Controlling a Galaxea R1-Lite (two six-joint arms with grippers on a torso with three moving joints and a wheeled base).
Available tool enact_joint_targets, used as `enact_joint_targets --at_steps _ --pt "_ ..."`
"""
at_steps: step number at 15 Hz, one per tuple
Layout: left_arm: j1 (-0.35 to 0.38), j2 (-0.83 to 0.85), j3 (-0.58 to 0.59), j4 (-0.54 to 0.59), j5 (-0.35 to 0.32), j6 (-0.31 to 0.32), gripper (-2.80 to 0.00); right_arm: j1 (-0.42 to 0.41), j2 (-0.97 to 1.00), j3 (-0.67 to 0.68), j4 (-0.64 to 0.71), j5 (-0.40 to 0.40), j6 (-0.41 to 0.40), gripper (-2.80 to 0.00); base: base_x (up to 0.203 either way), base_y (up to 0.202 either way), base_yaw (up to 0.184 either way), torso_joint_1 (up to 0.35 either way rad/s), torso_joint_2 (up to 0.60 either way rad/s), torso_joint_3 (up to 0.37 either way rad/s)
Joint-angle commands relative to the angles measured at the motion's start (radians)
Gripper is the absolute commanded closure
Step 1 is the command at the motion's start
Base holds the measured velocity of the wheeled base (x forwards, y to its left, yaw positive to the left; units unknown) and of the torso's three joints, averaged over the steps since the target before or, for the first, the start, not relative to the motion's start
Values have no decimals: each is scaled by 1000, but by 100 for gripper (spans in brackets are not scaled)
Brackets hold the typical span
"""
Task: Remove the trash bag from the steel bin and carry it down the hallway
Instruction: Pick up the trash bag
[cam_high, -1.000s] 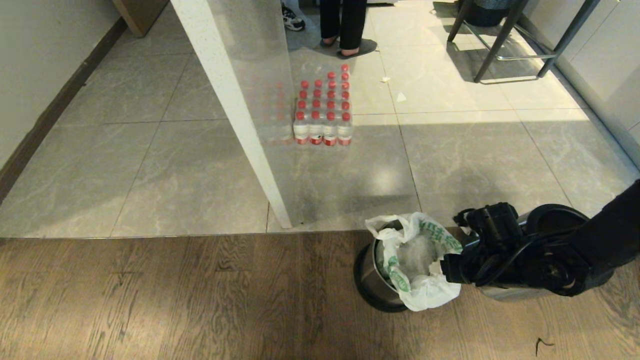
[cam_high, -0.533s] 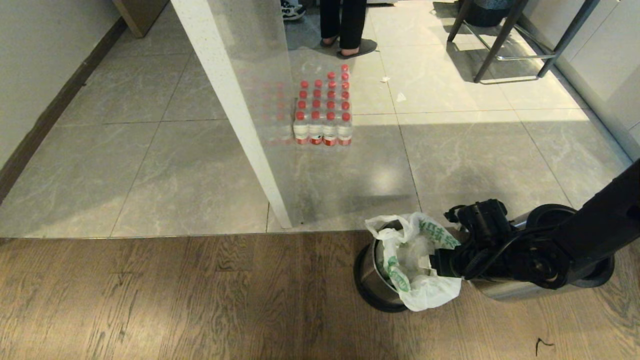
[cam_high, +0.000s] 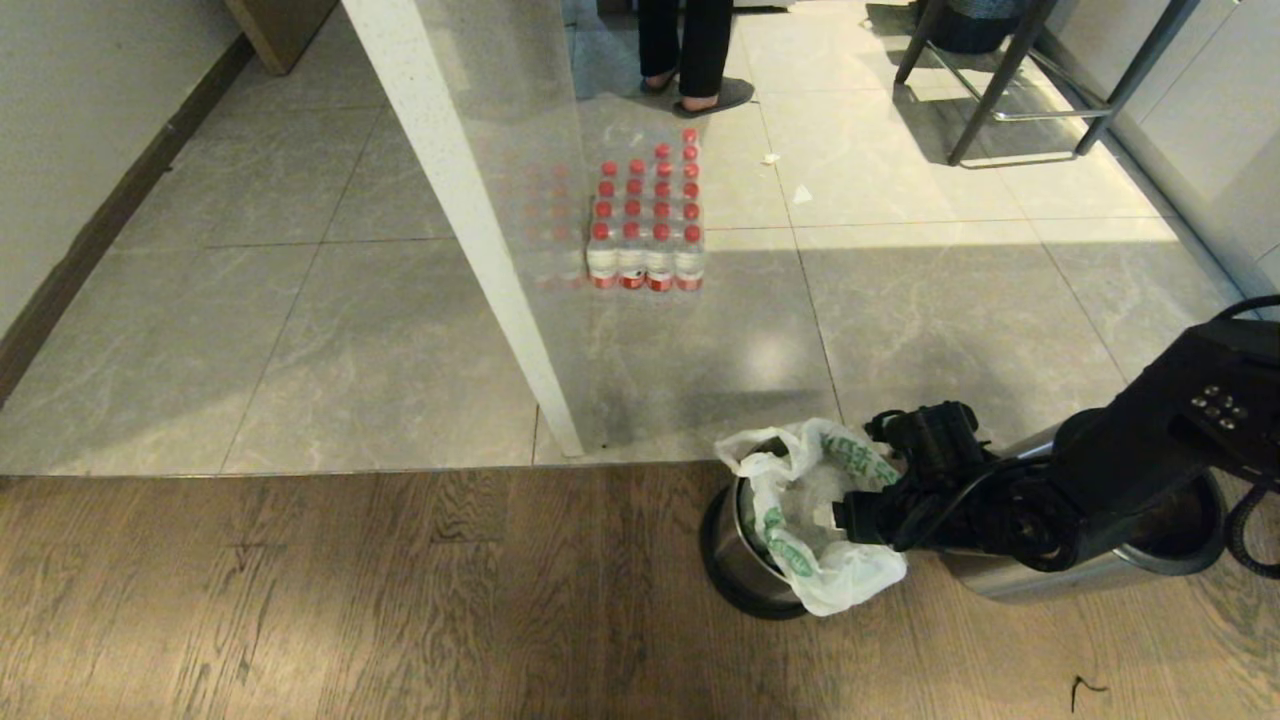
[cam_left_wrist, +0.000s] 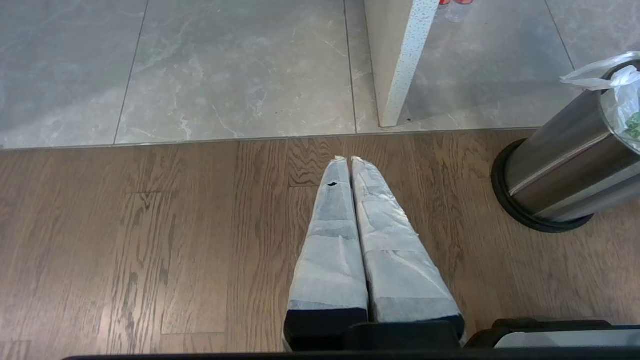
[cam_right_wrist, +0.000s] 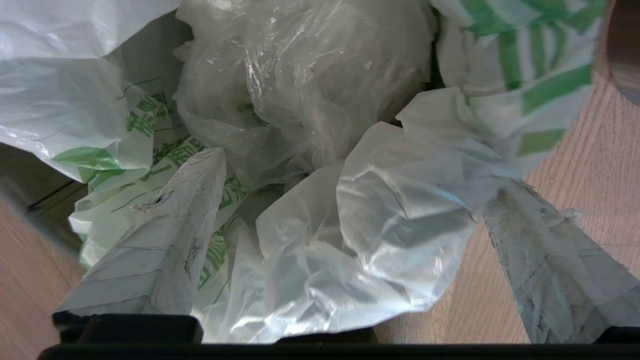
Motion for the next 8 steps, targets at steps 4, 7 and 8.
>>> enact_joint_targets --at_steps 4,7,8 --pt "0 0 0 0 0 -1 0 0 19 -6 -13 -5 -2 0 0 0 0 0 0 0" --pt "0 0 0 0 0 -1 0 -2 2 -6 -16 -10 -16 0 0 0 0 0 0 0" --pt "0 0 0 0 0 -1 0 -2 -4 -2 -16 -11 -28 0 0 0 0 0 0 0"
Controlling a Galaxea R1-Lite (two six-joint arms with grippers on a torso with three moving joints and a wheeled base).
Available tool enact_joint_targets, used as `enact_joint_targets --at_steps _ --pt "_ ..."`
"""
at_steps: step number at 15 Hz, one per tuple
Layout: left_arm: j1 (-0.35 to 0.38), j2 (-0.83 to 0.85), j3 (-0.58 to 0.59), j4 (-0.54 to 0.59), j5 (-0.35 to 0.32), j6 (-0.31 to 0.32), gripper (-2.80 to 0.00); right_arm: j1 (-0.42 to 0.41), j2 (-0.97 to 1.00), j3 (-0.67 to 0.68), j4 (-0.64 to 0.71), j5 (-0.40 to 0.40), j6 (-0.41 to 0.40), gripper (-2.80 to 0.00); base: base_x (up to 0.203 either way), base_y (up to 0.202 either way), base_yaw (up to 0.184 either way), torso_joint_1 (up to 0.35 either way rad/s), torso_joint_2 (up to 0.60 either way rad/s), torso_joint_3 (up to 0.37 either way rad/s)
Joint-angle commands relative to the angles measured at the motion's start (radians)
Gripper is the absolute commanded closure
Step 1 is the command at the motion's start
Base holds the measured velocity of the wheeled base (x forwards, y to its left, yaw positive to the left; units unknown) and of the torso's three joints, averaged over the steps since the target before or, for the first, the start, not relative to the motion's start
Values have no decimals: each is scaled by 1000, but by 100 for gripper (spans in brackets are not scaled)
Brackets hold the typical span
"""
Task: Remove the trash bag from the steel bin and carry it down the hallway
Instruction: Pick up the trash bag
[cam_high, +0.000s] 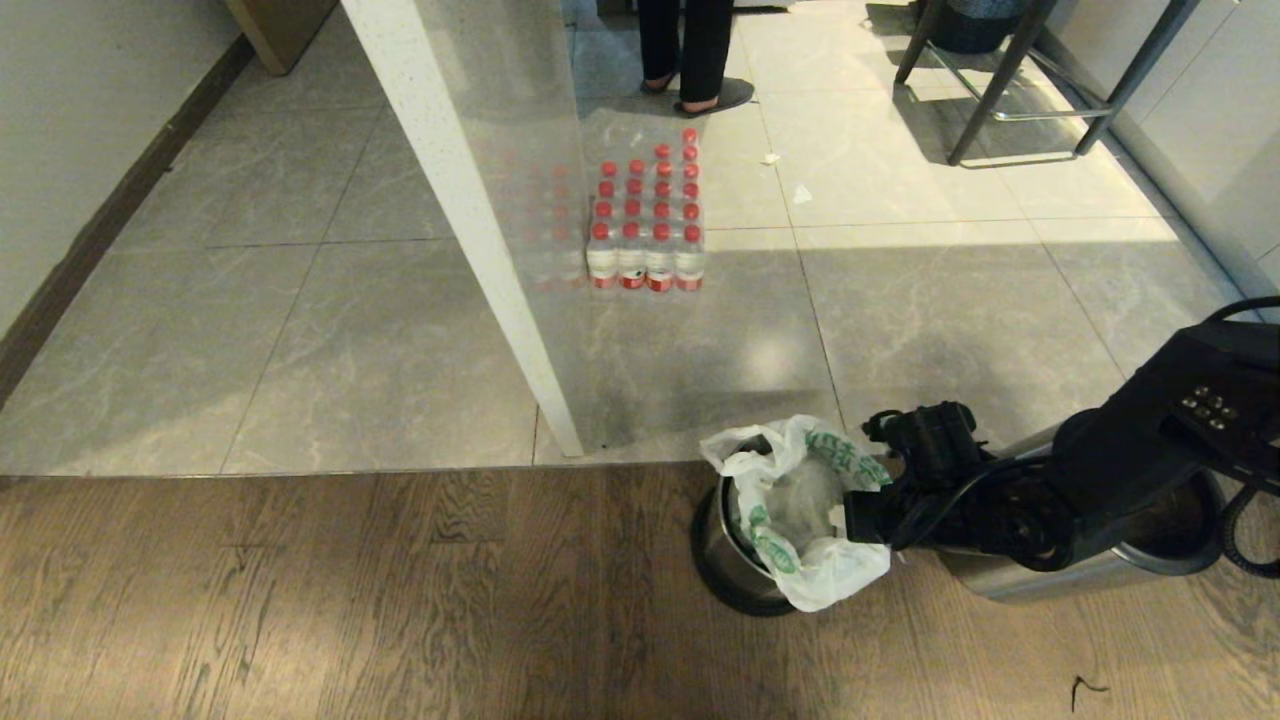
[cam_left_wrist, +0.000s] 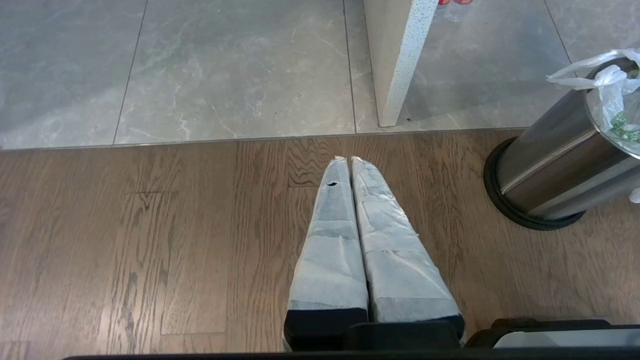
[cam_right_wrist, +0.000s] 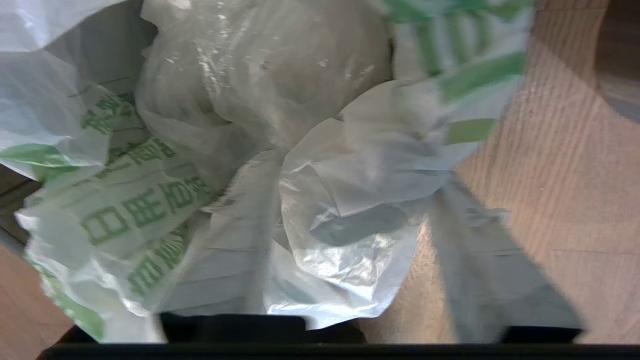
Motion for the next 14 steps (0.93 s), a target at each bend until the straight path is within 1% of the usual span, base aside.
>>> enact_joint_targets --at_steps 1,3,5,7,11,14 --pt "0 0 0 0 0 -1 0 0 -18 5 -4 -1 -2 0 0 0 0 0 0 0" --pt "0 0 0 0 0 -1 0 0 -27 11 -3 -7 -4 0 0 0 0 0 0 0" --pt "0 0 0 0 0 -1 0 0 -36 18 6 -45 -5 0 0 0 0 0 0 0" --pt "0 0 0 0 0 -1 0 -2 -57 41 7 -53 -8 0 0 0 0 0 0 0" --pt "0 0 0 0 0 -1 0 -27 -120 110 8 -58 -89 0 0 0 0 0 0 0" --pt "0 0 0 0 0 -1 0 -34 -129 116 9 -99 -92 0 0 0 0 0 0 0"
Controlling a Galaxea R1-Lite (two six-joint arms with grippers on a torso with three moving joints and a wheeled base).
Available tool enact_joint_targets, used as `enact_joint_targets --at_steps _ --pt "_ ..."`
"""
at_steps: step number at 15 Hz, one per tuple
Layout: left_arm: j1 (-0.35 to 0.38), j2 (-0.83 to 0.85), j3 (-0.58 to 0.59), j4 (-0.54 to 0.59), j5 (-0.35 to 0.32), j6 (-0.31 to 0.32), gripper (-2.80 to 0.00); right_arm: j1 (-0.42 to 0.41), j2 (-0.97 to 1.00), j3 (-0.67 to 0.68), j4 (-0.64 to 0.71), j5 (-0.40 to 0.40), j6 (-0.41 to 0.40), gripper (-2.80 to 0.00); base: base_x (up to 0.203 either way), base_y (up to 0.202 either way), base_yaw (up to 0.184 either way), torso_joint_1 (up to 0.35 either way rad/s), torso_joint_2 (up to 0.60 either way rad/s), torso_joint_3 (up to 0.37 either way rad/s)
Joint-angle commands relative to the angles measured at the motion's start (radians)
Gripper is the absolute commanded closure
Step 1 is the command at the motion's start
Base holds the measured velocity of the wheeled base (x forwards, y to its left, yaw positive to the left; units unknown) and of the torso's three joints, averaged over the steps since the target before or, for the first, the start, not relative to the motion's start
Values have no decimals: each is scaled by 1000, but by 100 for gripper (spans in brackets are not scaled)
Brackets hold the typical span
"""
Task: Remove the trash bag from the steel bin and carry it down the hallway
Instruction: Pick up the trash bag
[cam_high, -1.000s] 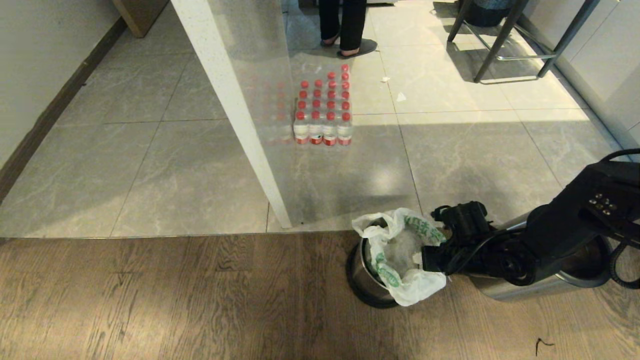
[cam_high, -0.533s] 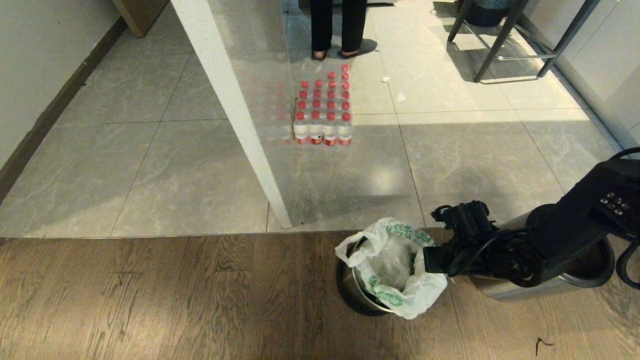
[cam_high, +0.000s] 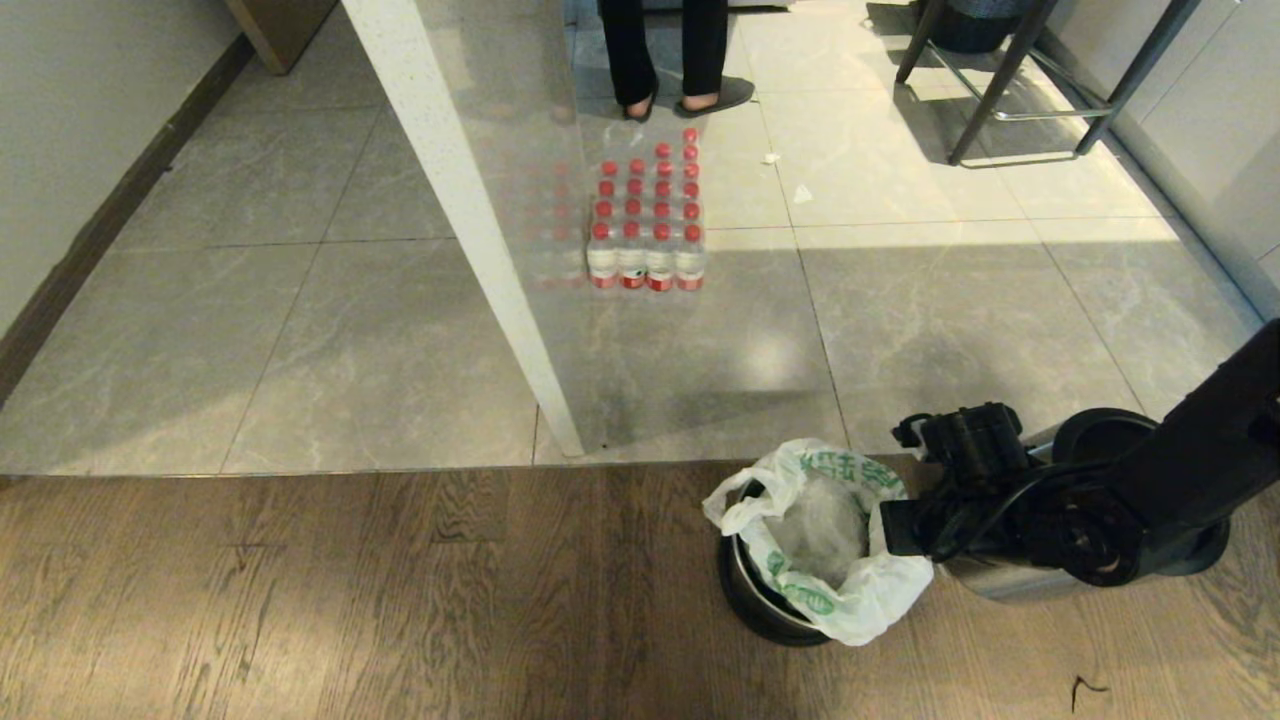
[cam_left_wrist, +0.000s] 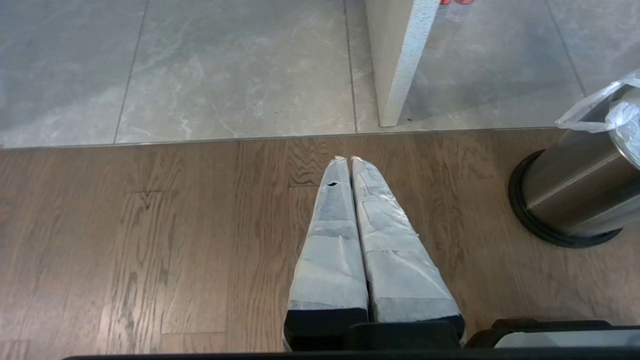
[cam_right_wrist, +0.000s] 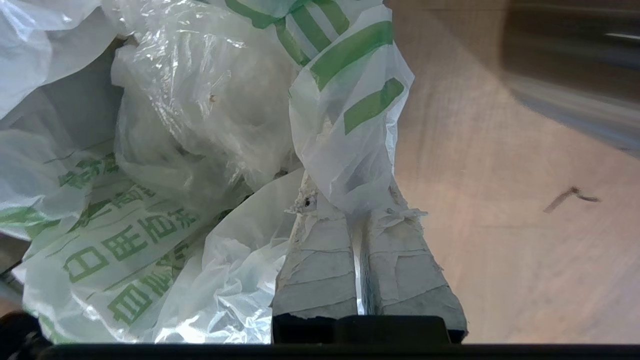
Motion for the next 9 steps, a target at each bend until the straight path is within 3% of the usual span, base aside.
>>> enact_joint_targets --at_steps 1,5,6,9 --pt "0 0 0 -1 0 0 0 -5 -10 9 -1 -17 0 0 0 0 0 0 0 0" --pt "0 0 0 -1 0 0 0 -6 20 12 13 -27 -9 0 0 0 0 0 0 0" --pt "0 0 0 -1 0 0 0 -6 40 16 13 -28 -8 -280 0 0 0 0 0 0" --pt "0 0 0 -1 0 0 0 -15 88 16 -9 -31 -6 -280 0 0 0 0 0 0"
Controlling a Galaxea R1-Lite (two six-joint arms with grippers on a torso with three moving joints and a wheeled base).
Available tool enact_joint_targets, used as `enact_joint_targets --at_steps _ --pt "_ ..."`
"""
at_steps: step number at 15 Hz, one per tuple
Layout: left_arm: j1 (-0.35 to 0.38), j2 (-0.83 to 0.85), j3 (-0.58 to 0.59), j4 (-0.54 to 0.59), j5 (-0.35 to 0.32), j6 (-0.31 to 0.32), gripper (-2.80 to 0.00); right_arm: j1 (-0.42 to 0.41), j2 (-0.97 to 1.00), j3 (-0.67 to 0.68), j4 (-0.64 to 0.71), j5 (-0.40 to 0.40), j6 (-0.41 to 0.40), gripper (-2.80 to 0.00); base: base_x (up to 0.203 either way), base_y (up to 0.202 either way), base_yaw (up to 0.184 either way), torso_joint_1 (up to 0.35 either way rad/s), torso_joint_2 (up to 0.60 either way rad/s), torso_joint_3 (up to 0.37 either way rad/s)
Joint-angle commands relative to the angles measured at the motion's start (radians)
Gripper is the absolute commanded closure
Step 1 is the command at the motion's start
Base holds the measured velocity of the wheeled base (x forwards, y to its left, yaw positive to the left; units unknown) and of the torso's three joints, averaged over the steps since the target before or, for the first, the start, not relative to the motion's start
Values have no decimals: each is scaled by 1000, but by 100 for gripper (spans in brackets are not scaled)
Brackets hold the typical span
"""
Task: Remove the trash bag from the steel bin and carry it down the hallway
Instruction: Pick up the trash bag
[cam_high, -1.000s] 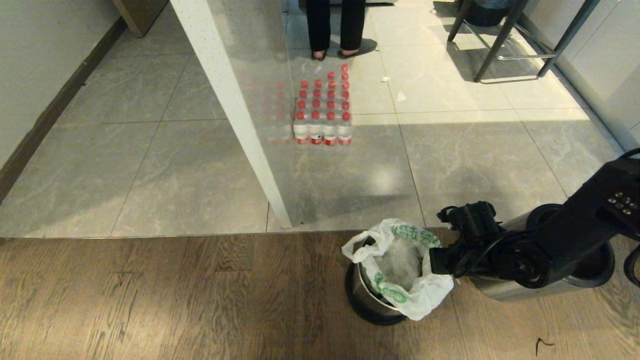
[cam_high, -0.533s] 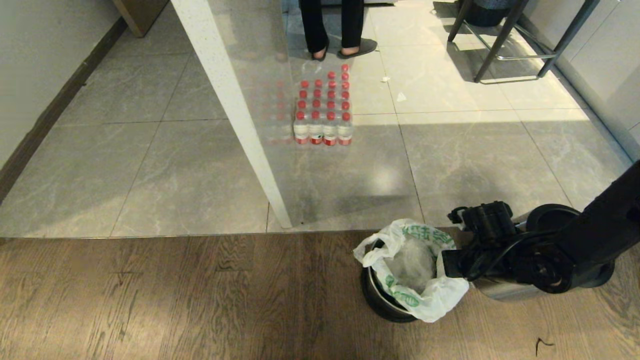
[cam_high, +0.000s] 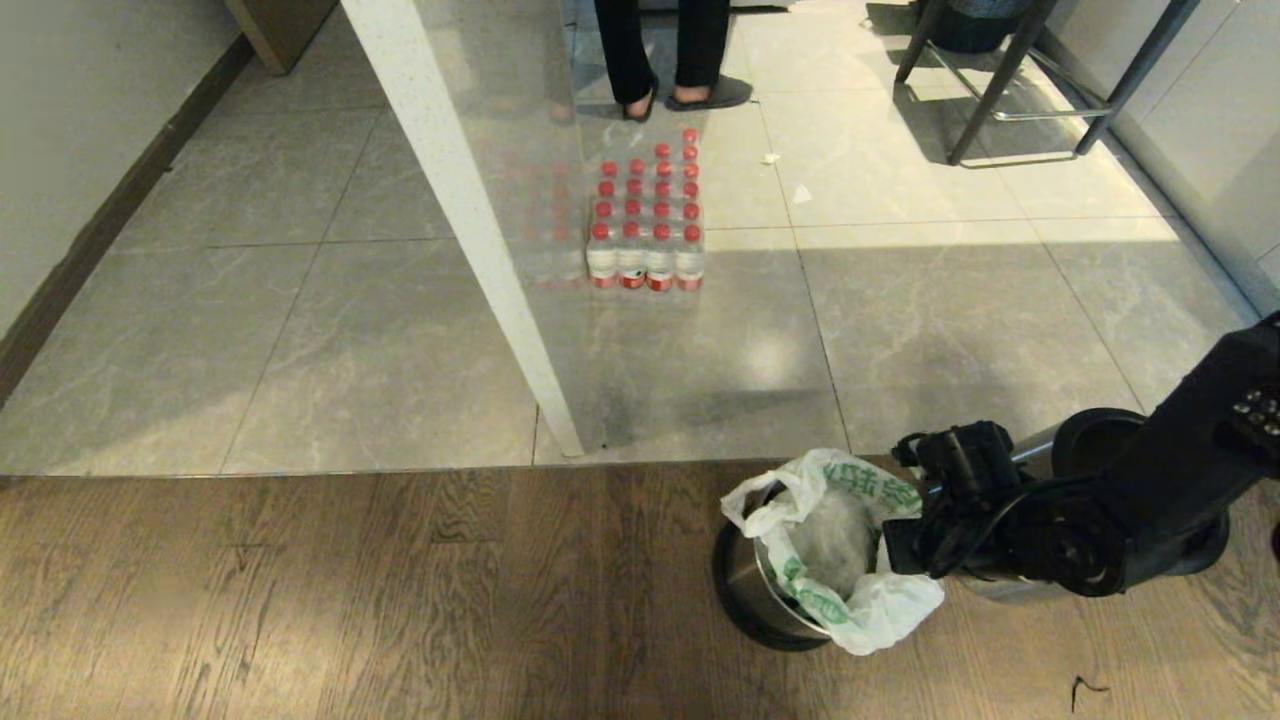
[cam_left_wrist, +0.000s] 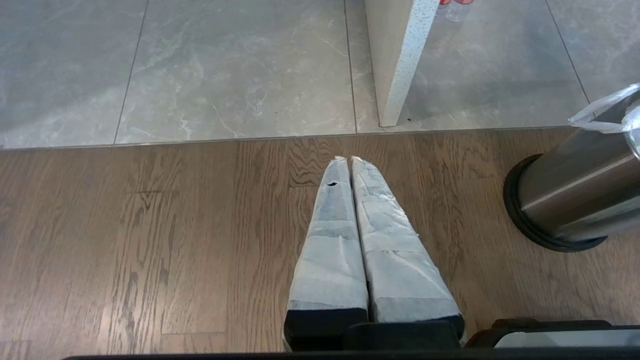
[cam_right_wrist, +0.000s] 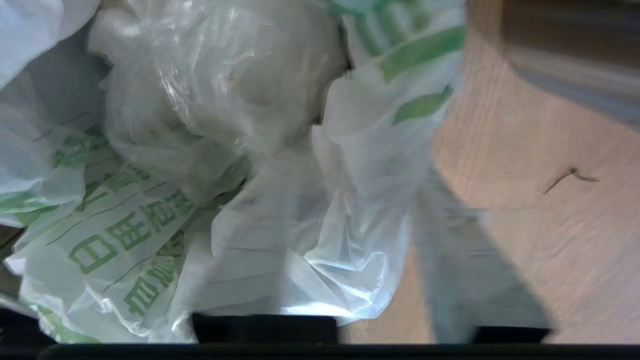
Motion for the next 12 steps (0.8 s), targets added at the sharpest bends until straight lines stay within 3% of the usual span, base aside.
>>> enact_joint_targets --at_steps 1,8,12 --pt "0 0 0 0 0 0 0 -6 24 2 -2 -5 1 -280 0 0 0 0 0 0" --pt "0 0 0 0 0 1 0 -13 -151 34 81 -22 -18 -280 0 0 0 0 0 0" --pt "0 0 0 0 0 0 0 -7 -115 14 84 -15 -4 -280 0 0 0 0 0 0"
